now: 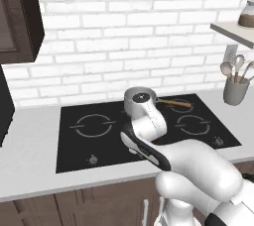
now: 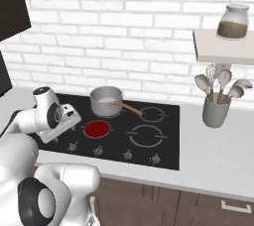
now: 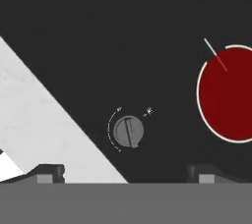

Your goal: Turn off the front center burner of the stove.

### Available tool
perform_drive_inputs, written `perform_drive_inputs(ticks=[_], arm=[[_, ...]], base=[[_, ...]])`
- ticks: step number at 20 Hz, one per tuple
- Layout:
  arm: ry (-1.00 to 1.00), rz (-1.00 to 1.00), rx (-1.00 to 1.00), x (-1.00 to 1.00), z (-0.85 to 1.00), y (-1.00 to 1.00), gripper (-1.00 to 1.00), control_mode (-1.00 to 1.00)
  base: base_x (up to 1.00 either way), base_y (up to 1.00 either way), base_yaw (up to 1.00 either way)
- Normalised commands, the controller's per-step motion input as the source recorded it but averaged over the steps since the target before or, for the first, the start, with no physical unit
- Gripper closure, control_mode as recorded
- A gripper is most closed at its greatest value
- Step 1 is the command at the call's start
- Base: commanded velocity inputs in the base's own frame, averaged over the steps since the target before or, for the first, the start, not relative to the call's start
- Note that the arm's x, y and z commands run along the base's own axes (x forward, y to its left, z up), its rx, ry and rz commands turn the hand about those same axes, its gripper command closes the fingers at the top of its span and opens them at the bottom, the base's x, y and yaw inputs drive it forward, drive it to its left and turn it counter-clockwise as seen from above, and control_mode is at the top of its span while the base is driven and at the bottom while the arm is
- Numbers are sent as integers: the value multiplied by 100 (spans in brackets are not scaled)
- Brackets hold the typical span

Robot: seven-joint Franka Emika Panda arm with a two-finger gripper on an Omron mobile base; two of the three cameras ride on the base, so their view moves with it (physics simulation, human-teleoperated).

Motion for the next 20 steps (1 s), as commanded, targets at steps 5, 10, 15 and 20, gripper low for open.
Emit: perform_drive_inputs(ticks=[5, 10, 15, 20], arm=[[6, 13, 0, 26, -49, 0, -100, -100], [10, 1, 0, 3, -17, 3, -100, -100], [4, 0, 0, 0, -22, 0, -100, -100], [0, 0, 0, 1, -18, -7, -100, -100]], base=[[0, 0, 0], [0, 0, 0], [0, 0, 0], [0, 0, 0]])
